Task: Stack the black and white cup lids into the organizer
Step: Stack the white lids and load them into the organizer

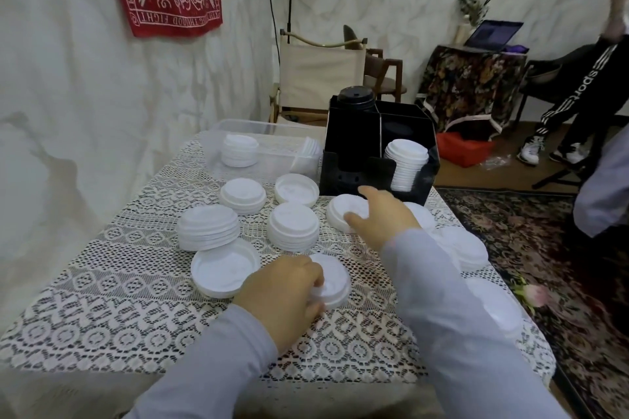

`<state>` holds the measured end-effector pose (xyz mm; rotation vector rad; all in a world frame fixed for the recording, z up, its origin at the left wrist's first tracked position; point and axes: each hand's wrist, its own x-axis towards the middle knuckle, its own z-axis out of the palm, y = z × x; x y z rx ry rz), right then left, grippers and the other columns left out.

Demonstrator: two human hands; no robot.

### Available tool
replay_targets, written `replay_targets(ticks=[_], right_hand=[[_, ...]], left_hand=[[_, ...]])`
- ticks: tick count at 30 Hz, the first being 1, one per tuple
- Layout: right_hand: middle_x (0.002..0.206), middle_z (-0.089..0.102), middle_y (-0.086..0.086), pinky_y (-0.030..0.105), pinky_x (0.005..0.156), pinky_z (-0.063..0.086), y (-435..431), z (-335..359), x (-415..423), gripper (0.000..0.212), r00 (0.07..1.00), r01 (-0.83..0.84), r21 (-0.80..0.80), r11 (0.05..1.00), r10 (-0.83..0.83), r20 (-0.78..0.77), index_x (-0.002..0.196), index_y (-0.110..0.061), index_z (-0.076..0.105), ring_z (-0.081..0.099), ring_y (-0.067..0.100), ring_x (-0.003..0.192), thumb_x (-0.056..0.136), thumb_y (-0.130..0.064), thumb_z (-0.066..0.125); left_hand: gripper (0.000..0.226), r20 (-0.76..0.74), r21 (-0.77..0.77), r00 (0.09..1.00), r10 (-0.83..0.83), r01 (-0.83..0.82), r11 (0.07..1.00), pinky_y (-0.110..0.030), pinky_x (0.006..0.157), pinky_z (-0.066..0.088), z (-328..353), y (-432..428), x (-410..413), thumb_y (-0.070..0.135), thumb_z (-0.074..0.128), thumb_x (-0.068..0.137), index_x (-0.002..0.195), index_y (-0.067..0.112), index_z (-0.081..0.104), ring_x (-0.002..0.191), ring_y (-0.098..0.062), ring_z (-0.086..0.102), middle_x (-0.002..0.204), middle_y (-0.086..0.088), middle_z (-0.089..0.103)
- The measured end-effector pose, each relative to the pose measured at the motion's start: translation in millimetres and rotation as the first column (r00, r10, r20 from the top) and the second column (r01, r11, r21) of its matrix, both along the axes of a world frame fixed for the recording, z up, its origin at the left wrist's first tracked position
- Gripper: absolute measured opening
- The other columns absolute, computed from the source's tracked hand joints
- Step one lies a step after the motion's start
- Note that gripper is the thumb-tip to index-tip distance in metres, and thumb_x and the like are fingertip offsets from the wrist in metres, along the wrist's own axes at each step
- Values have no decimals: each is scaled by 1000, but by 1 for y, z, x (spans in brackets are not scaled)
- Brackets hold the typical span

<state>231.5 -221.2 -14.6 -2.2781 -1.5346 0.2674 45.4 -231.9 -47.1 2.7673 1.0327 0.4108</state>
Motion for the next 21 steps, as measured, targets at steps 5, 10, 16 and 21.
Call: replay_targets(ticks=[5, 10, 16, 21], right_hand=[[148, 28, 9, 44, 104, 34, 48, -11, 8, 76, 999, 34, -194, 980, -26, 44, 148, -24, 20, 32, 34, 133, 85, -39, 61], [141, 34, 9, 43, 100, 41, 52, -15, 14, 81, 999, -10, -298, 954, 22, 38, 146, -30, 22, 43, 34, 124, 79, -35, 67], [134, 35, 8, 36, 91, 43, 37, -14, 11, 85, 1000, 0, -202, 979, 4, 22, 143, -30, 27, 51, 30, 111, 73, -40, 73], [127, 36, 6, 34, 92, 43, 12, -16, -1, 82, 997, 48, -22, 999, -49, -63, 141, -29, 30, 50, 29, 110, 72, -43, 72]], left_hand=[[23, -155, -57, 988, 18, -27, 998, -32, 88, 46, 17, 11, 10, 27, 59, 88, 111, 26, 62, 104, -18, 55, 116, 5, 59], [20, -88, -49, 996, -7, 2, 999, -33, 90, 46, 11, 7, 5, 28, 52, 91, 109, 24, 61, 107, -14, 50, 116, 9, 55], [20, 4, -39, 1000, -29, 29, 999, -30, 88, 45, 4, 7, -2, 31, 49, 92, 109, 26, 58, 109, -9, 43, 112, 12, 53], [20, 38, -23, 999, -37, 38, 999, -26, 86, 42, -2, 7, -3, 33, 48, 92, 110, 27, 56, 108, -8, 41, 111, 13, 51]])
